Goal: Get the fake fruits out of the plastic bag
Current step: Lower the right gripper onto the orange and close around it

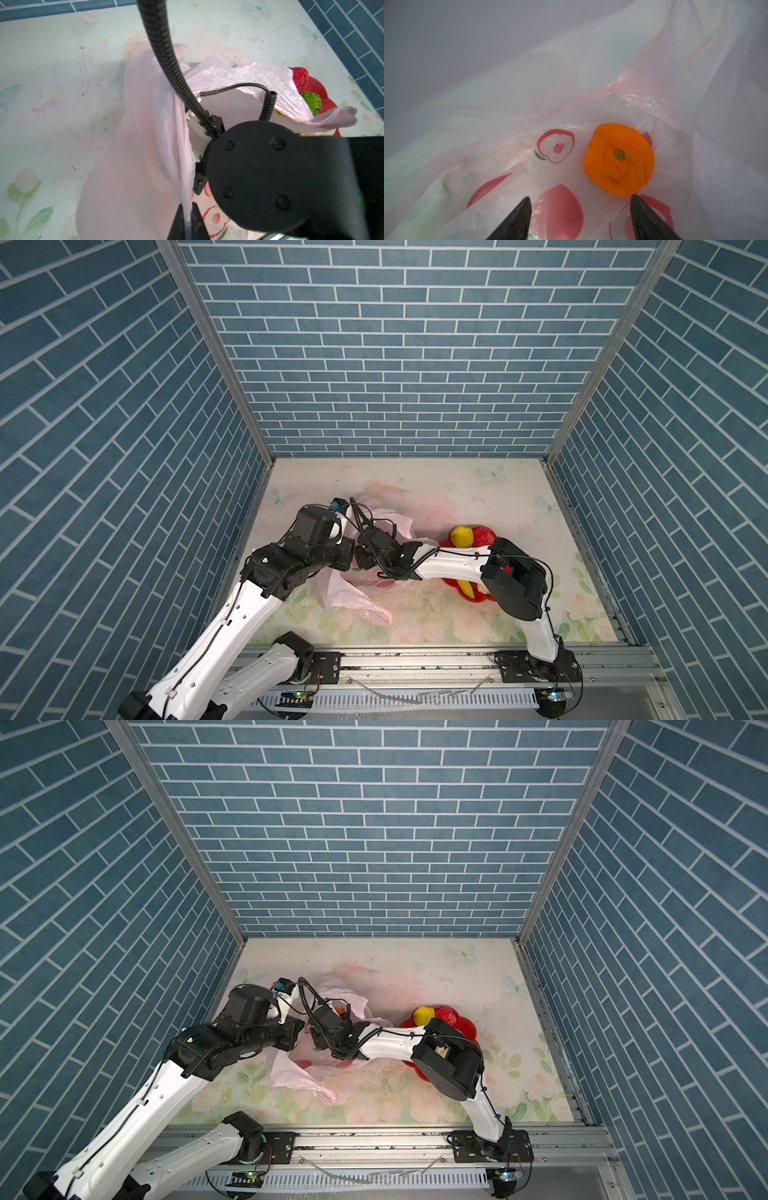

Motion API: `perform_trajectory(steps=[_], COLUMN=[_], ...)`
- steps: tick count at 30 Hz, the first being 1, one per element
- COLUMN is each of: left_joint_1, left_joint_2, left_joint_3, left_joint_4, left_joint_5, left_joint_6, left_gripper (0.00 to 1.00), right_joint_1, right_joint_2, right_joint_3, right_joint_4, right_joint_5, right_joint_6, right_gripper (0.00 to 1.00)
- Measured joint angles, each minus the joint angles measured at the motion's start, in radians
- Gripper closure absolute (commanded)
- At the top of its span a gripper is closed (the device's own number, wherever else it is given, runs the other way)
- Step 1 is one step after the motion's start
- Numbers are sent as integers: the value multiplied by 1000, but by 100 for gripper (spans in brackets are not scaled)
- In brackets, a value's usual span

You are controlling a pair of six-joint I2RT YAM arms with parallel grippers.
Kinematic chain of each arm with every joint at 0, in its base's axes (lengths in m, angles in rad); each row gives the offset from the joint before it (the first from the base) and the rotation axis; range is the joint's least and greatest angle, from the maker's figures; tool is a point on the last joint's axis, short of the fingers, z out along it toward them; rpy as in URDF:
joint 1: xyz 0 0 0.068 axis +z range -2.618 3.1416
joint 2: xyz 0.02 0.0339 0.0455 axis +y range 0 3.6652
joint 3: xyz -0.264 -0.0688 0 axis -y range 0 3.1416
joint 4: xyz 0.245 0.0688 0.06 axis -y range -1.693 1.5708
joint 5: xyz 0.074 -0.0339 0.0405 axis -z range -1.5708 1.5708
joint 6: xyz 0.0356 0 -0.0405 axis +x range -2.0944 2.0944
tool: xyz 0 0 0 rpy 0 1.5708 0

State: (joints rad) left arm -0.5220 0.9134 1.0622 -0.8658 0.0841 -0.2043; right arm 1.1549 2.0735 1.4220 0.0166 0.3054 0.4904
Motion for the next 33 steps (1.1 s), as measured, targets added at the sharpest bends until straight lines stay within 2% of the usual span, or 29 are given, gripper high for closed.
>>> perform_trajectory(steps=[10,21,33], left_joint_1=[0,0,0], left_joint_2=[7,9,-18], left_joint_3=[-2,-33,-114], left_joint_4=[3,11,32], left_joint_5=[36,69,130], left_joint_6=[21,26,25], left_gripper=[91,91,91], right_joint_1=[-26,-58,-69], right_joint_2=[23,90,183], right_joint_3=[0,-2,6], right_joint_4=[78,211,289], right_joint_5=[5,0,-6], right_joint_6=[15,90,133], right_gripper=[23,23,23])
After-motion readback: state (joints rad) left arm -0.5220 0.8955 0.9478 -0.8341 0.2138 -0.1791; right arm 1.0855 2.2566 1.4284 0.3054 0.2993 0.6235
